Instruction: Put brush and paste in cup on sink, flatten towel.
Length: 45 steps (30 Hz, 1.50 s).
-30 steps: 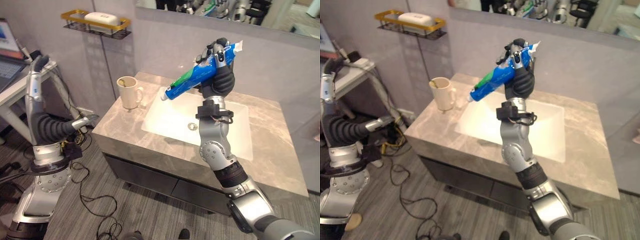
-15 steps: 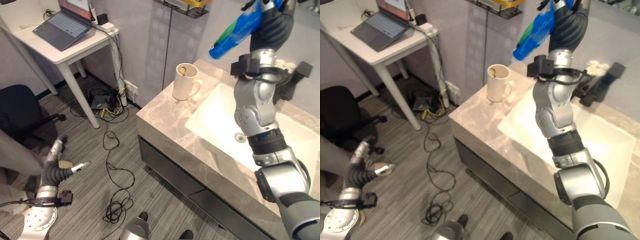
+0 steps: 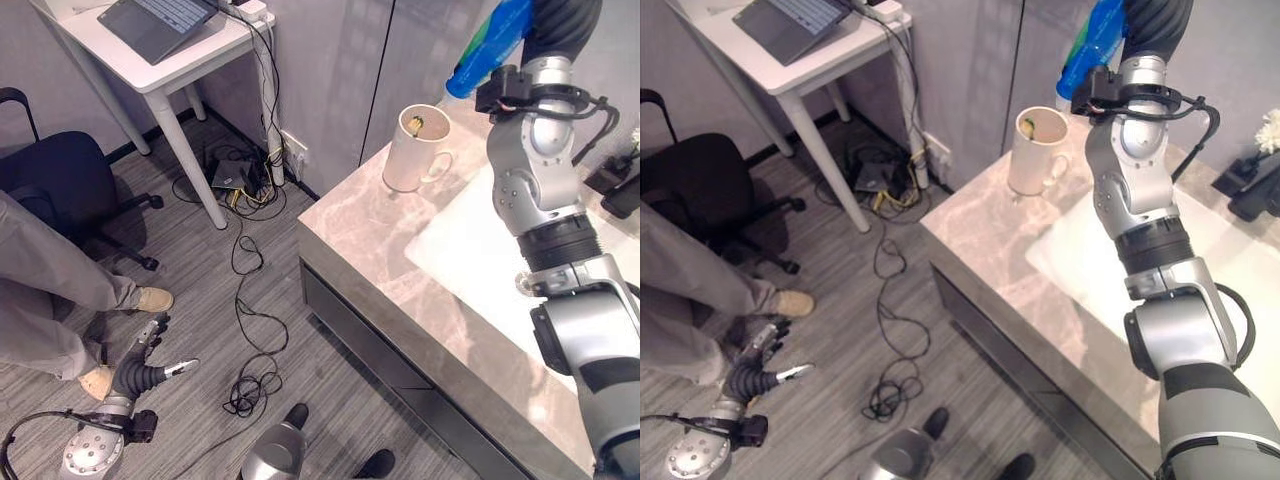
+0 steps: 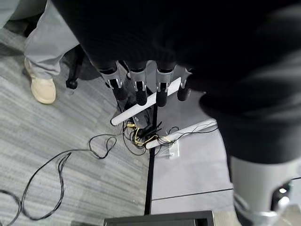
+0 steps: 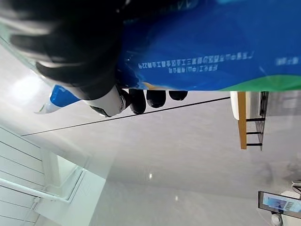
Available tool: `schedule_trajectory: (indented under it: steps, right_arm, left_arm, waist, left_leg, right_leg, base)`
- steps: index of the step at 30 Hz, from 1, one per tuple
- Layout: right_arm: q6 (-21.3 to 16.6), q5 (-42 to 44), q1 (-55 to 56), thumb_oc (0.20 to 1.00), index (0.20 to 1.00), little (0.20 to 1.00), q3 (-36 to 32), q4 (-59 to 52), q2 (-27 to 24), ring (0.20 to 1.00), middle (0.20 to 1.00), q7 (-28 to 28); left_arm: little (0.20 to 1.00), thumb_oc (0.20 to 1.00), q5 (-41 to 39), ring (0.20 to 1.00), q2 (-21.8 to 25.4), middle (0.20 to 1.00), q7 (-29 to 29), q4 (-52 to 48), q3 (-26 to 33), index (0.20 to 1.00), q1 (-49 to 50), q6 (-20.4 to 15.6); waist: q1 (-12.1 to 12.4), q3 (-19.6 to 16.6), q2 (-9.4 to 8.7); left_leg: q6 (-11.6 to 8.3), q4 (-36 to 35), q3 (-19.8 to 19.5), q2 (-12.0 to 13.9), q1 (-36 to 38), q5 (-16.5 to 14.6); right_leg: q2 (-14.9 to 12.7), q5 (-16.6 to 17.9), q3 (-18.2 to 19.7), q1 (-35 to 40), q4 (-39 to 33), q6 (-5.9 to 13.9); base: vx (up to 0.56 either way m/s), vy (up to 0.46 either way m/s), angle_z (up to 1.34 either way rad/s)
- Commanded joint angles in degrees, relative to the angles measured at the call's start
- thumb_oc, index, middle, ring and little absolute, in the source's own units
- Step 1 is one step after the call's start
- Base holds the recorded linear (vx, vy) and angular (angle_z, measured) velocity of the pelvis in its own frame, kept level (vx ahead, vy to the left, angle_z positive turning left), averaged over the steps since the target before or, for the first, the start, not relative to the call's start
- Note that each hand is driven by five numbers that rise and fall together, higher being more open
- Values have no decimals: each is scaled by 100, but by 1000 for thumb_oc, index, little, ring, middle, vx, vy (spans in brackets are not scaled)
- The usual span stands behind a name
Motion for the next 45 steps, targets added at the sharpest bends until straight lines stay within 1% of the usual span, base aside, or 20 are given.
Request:
schedule_trajectory:
  steps: [1, 6, 11, 20, 30, 45]
  right_arm:
    - [-266, -79, -794, 200, 200, 200, 255, -77, -282, 200, 200, 15]
    - [-241, -68, -790, 200, 200, 200, 293, -68, -190, 200, 200, 58]
    - [-169, -212, -811, 200, 200, 200, 389, 67, -85, 200, 200, 56]
    - [-129, -293, -766, 200, 200, 200, 343, 192, 92, 200, 200, -10]
    - [-82, -316, -704, 200, 200, 200, 298, 419, 169, 200, 200, -6]
    - [-8, -337, -591, 209, 209, 209, 288, 694, 361, 209, 209, 13]
  left_arm:
    - [1000, 1000, -121, 1000, 413, 1000, -21, -210, 51, 1000, 38, -125]
    - [1000, 1000, -81, 1000, 390, 1000, -11, -32, -48, 1000, -48, -110]
    - [1000, 1000, -70, 1000, 367, 1000, -10, -153, -40, 1000, -18, -97]
    - [1000, 1000, -41, 1000, 359, 1000, 20, -96, -106, 1000, -33, -110]
    - [1000, 1000, -5, 1000, 370, 1000, 42, -18, -165, 1000, -74, -102]
    - [1000, 1000, 22, 1000, 313, 1000, 67, 75, -262, 1000, -144, -80]
  waist:
    - [80, -147, -295]
    - [69, -140, -324]
    - [76, -119, -347]
    - [135, -37, -373]
    - [168, 41, -398]
    - [166, 147, -476]
  left_leg:
    - [122, -324, -60, -197, -340, 528]
    - [118, -298, -88, -224, -390, 521]
    - [127, -267, -85, -228, -411, 508]
    - [144, -244, -106, -277, -510, 512]
    - [165, -208, -142, -333, -575, 507]
    - [173, -160, -110, -304, -603, 477]
  right_leg:
    - [-480, 533, 276, 851, 224, 526]
    - [-482, 541, 269, 865, 190, 525]
    - [-484, 561, 327, 841, 206, 525]
    - [-505, 659, 352, 811, 155, 552]
    - [-530, 740, 340, 779, 193, 564]
    - [-498, 802, 420, 758, 182, 563]
  base:
    - [0, 0, 0]
    - [0, 0, 0]
    - [0, 0, 0]
    - [0, 0, 0]
    - [-1, 0, 0]
    - [0, 0, 0]
